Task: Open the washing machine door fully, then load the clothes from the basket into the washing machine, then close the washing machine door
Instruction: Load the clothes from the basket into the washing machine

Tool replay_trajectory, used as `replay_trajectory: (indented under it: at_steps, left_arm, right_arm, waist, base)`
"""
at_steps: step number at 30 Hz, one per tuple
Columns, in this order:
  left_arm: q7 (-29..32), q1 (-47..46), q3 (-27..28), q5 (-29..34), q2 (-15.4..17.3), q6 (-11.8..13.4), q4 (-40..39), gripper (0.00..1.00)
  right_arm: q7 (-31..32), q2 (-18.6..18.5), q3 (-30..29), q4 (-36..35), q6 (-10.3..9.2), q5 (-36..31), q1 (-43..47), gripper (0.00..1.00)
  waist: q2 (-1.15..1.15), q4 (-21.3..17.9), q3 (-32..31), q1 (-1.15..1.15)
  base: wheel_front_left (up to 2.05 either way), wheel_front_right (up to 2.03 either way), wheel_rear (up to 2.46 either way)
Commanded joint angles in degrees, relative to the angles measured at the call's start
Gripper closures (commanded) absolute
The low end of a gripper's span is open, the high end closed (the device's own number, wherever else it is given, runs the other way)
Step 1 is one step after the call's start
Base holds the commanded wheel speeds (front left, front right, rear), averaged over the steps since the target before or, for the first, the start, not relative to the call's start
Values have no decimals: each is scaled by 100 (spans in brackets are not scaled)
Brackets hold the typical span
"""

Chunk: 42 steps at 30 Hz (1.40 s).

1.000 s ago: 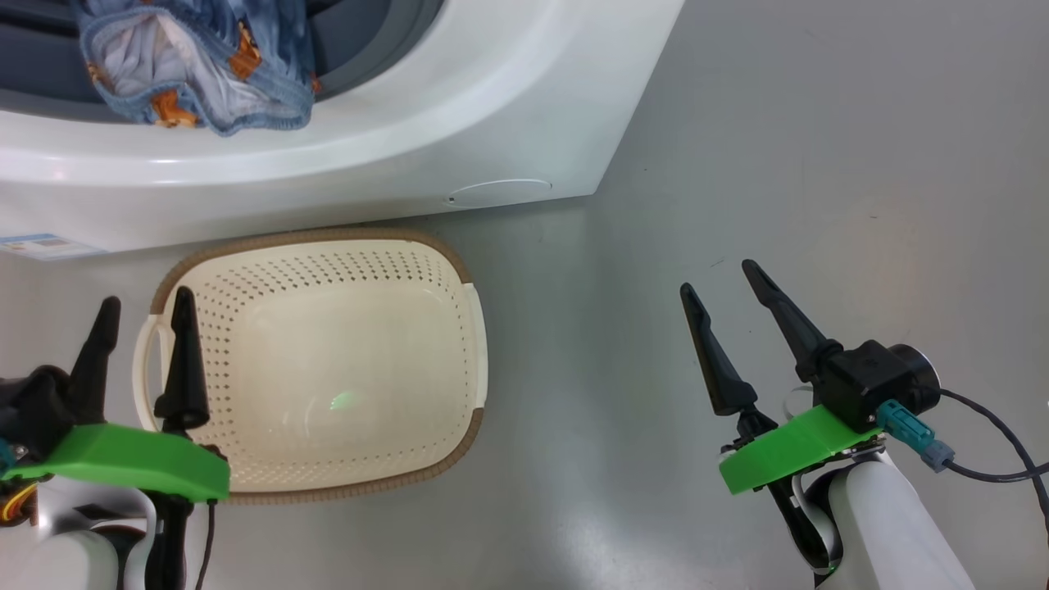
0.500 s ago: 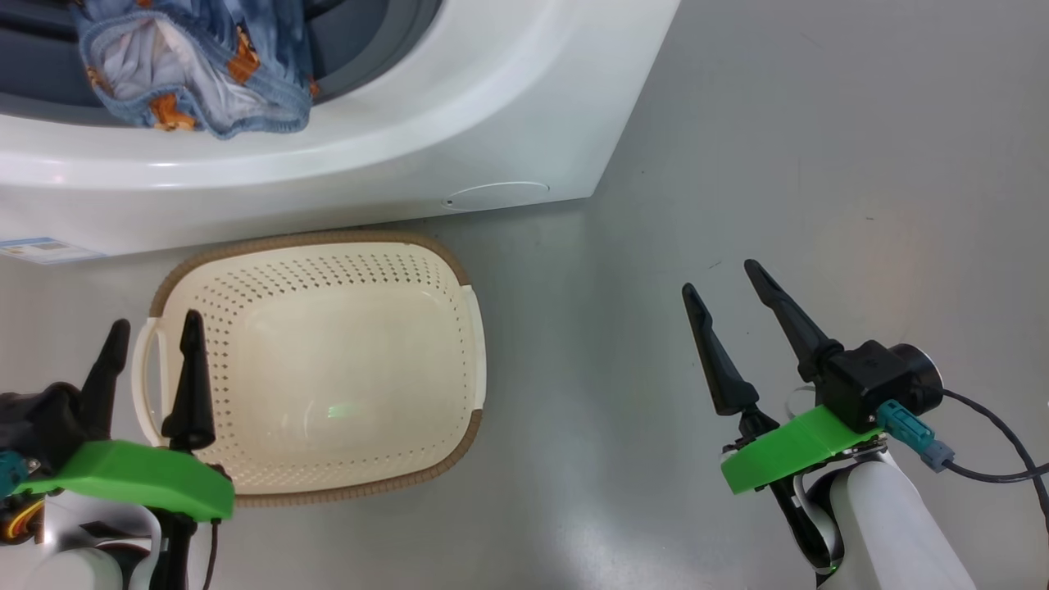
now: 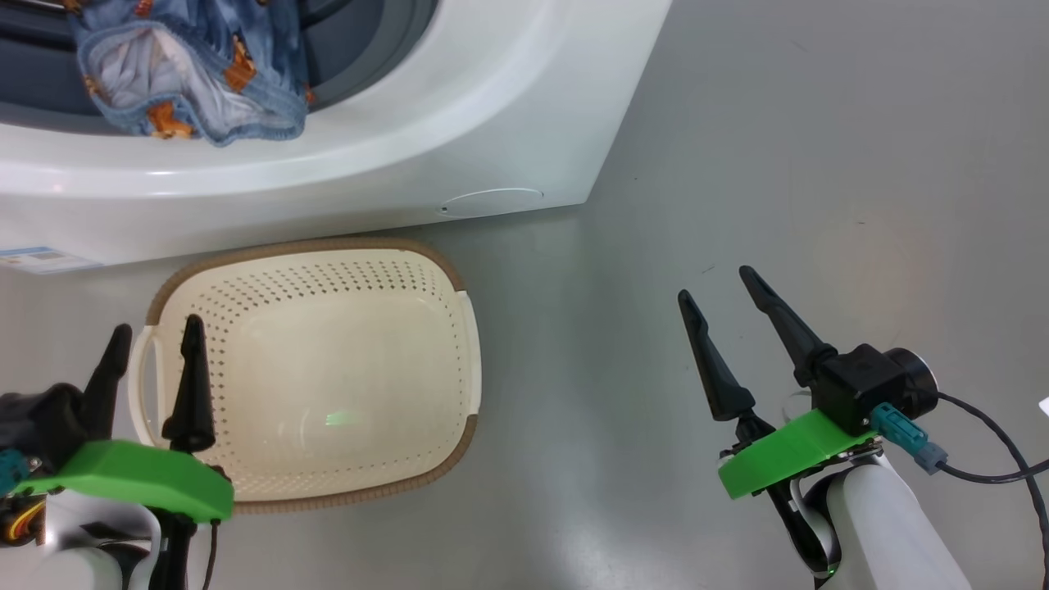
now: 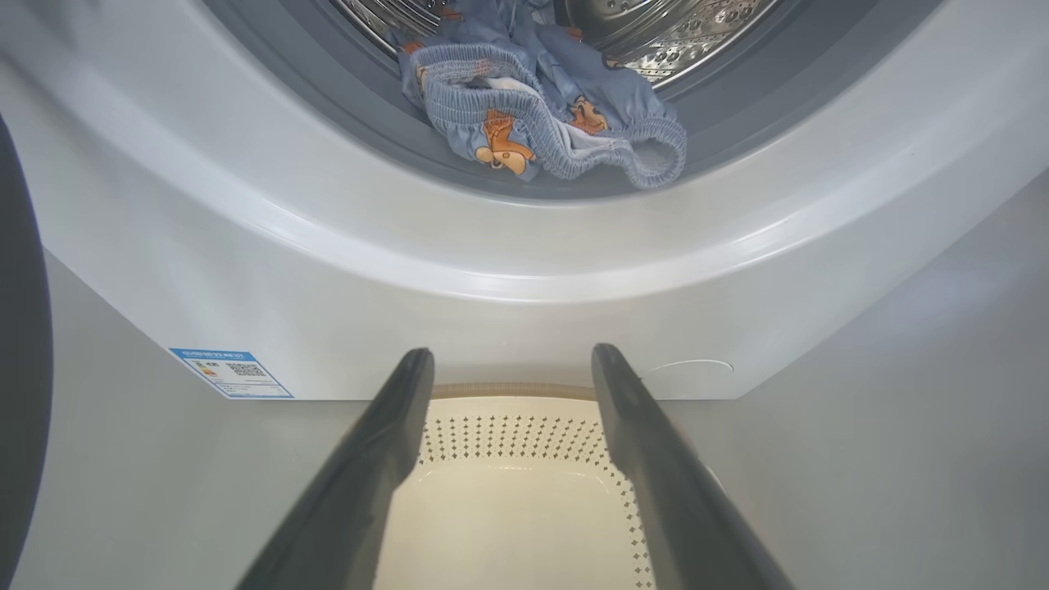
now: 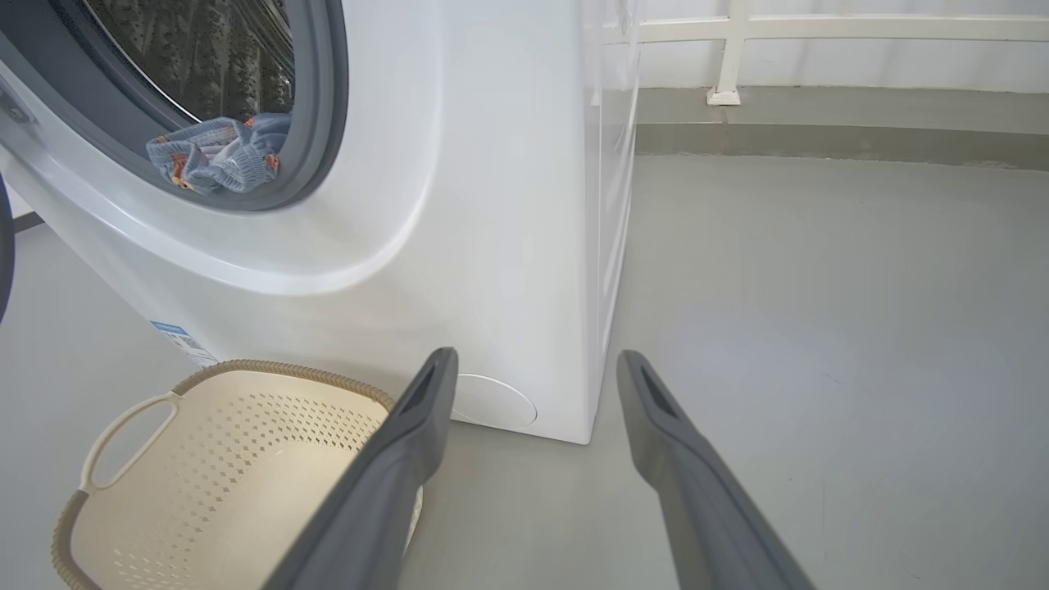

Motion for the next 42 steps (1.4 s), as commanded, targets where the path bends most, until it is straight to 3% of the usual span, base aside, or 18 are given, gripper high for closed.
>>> replay_trajectory:
  at_steps: [1,19,30,42]
  left_arm:
    - [32,-122,198,-17,162,32,-68,0]
    - [968,-2603,18,184,630,75,1208,0]
    - [1738,-3930,20,107,931,109,2607,0]
    - [2129,-4778,-301,466,1312,179,4094,0]
  right_arm:
    - [-27,45,145,-98,9,37,193,0]
    - [-27,69,421,-176,9,519,169,0]
    - [-27,69,535,-251,9,694,228,0]
    - [-27,69,627,-257,9,751,345,0]
  waist:
    - [0,-28,-8,0]
    - [0,-751,224,0]
    - [0,-1247,330,0]
    - [0,-1438,287,0]
  base:
    - [0,0,0]
    - [0,0,0]
    - [0,0,0]
    - [0,0,0]
